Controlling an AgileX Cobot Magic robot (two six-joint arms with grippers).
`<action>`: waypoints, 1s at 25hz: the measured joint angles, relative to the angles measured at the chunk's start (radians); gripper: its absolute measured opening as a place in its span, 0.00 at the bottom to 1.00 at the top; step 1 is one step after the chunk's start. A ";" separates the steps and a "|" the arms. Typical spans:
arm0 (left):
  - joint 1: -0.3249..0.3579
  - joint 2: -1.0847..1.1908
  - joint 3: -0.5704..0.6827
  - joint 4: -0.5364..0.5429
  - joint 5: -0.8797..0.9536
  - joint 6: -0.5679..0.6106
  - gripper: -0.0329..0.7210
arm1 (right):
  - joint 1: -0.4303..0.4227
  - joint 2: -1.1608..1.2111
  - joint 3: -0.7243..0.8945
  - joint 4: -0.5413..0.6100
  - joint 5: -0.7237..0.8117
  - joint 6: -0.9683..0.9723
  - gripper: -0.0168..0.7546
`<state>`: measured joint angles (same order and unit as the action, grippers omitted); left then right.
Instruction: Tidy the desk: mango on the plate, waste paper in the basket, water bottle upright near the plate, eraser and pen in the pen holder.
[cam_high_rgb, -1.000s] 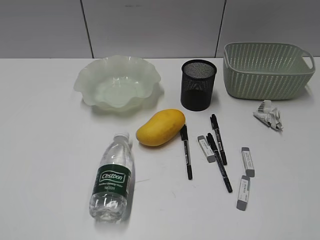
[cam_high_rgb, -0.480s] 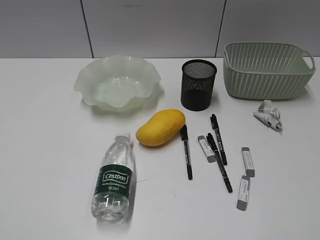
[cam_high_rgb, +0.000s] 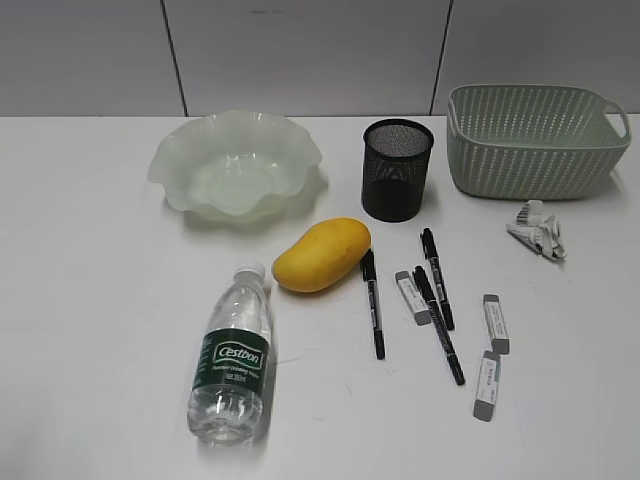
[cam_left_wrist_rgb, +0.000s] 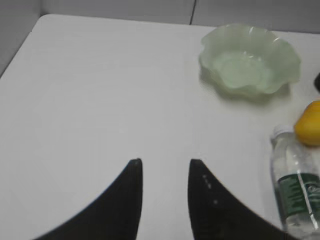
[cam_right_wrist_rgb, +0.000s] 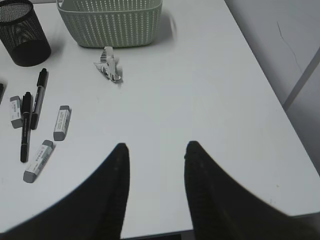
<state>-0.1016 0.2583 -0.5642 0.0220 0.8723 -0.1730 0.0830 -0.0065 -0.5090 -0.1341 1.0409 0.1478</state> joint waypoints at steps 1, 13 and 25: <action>0.000 0.058 -0.003 -0.029 -0.055 0.028 0.36 | 0.000 0.000 0.000 0.000 0.000 0.000 0.42; -0.215 0.979 -0.325 -0.622 -0.305 0.742 0.39 | 0.000 0.000 0.000 0.000 0.000 0.000 0.42; -0.594 1.648 -0.804 -0.275 -0.335 0.649 0.86 | 0.000 0.000 0.000 0.000 0.000 0.000 0.42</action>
<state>-0.6957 1.9062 -1.3678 -0.2528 0.5377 0.4762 0.0830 -0.0065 -0.5090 -0.1341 1.0409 0.1478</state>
